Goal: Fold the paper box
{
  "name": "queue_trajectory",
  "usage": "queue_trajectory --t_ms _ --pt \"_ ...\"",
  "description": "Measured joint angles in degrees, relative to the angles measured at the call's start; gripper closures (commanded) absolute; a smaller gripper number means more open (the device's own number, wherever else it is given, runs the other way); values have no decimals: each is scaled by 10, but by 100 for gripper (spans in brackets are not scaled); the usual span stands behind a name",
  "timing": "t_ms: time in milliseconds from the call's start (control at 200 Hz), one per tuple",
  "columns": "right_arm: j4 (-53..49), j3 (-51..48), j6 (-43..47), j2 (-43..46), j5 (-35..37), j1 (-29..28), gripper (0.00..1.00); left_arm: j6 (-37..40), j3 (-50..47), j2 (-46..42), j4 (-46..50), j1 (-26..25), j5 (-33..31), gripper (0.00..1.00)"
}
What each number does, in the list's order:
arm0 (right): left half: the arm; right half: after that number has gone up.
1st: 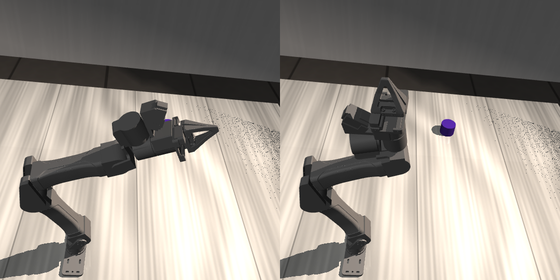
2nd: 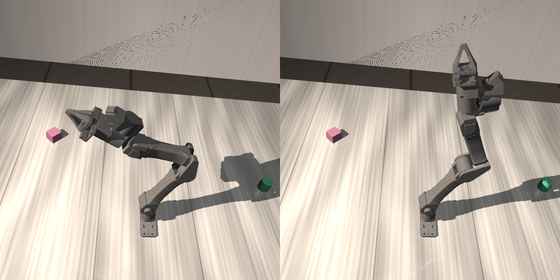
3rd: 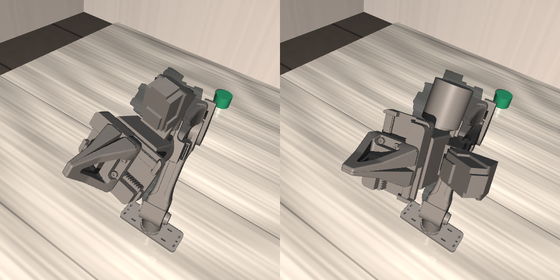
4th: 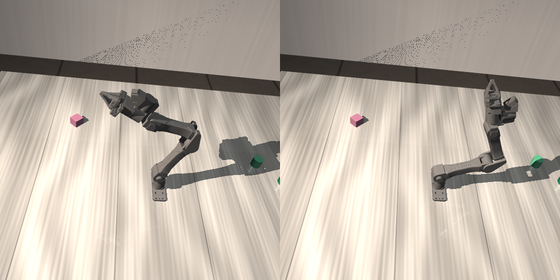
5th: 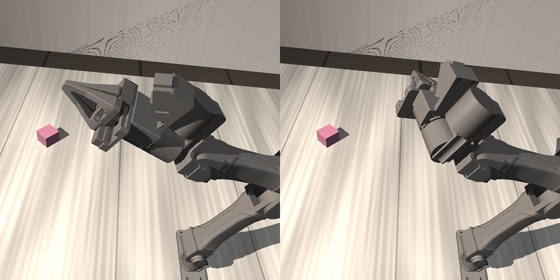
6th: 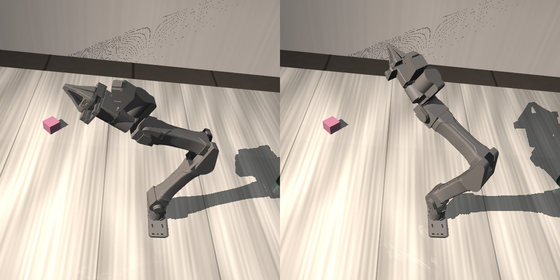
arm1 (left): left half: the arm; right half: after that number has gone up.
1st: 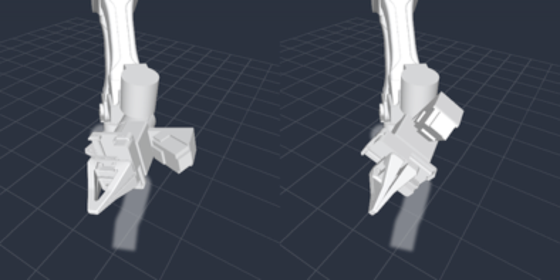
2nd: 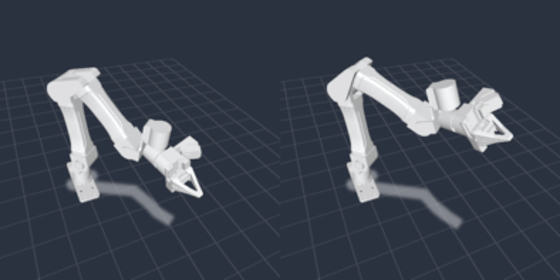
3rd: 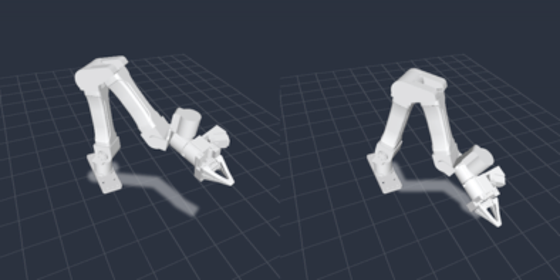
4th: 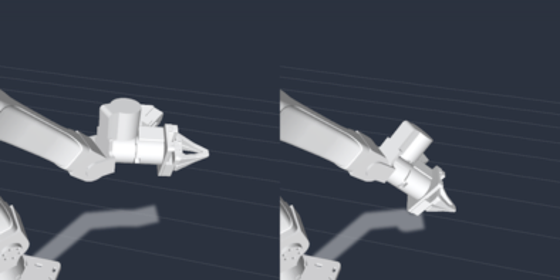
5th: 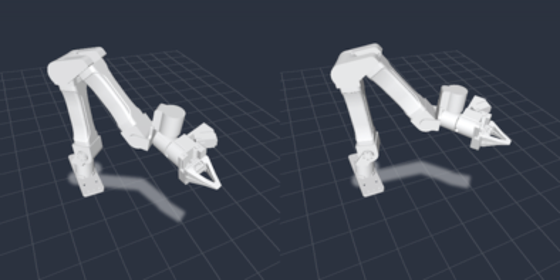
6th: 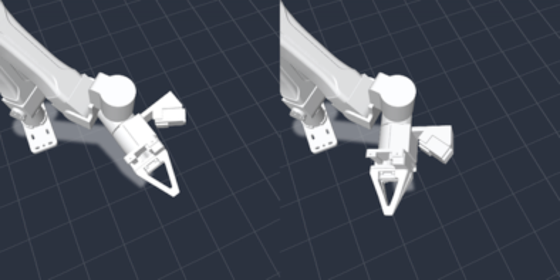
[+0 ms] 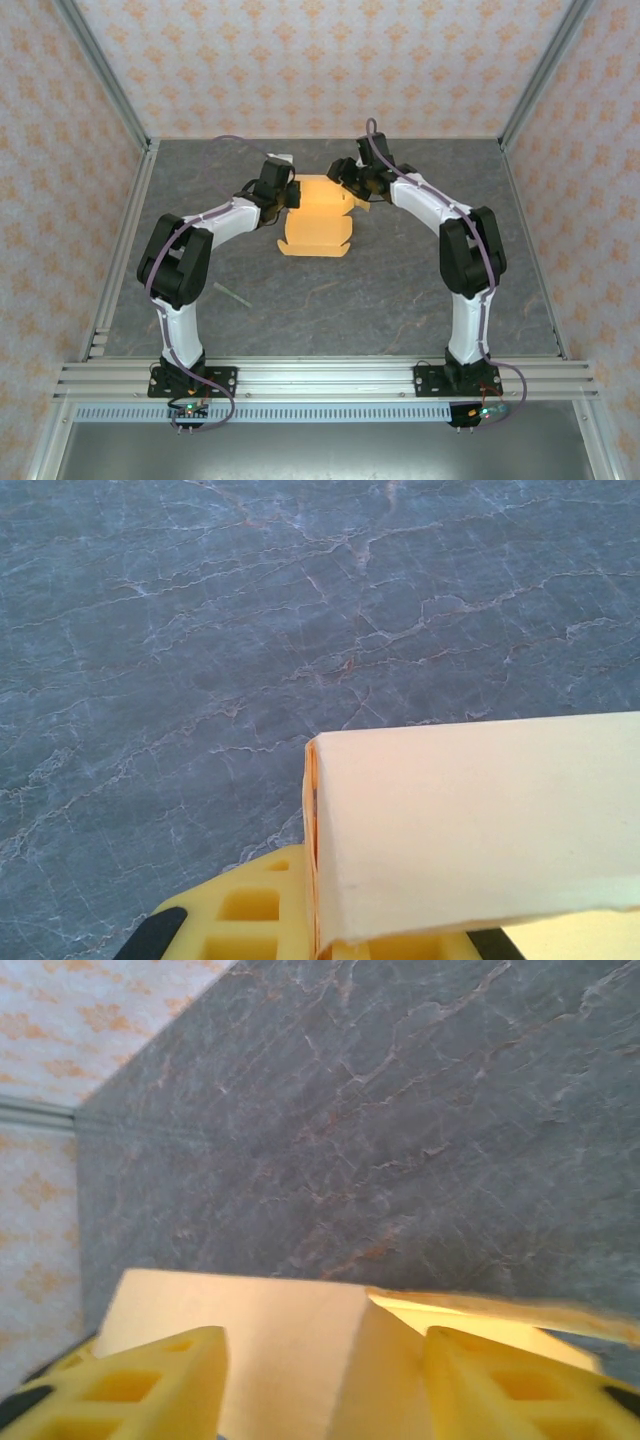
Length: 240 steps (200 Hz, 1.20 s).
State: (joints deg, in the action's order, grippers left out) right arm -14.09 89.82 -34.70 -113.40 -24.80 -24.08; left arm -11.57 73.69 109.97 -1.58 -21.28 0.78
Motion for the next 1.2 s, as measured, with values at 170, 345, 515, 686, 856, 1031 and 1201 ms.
queue_trajectory --t_ms 170,345,515,686,856,1031,1201 --pt "5 -100 46 89 29 -3 35 -1 0 0 0 -2 -6 100" --pt "19 -167 92 141 59 -33 34 -2 0 0 0 -2 -13 100" --pt "42 -179 118 119 76 -53 35 -4 0 0 1 -2 -13 100" --pt "64 -179 128 88 107 -52 36 -4 0 0 7 -2 -13 100" --pt "78 -178 131 67 134 -52 37 -4 1 0 9 -2 -13 100" --pt "97 -173 131 34 146 -52 44 -4 1 0 9 -2 -12 100" --pt "125 -171 137 15 137 -52 51 -4 1 0 9 -2 -12 100"
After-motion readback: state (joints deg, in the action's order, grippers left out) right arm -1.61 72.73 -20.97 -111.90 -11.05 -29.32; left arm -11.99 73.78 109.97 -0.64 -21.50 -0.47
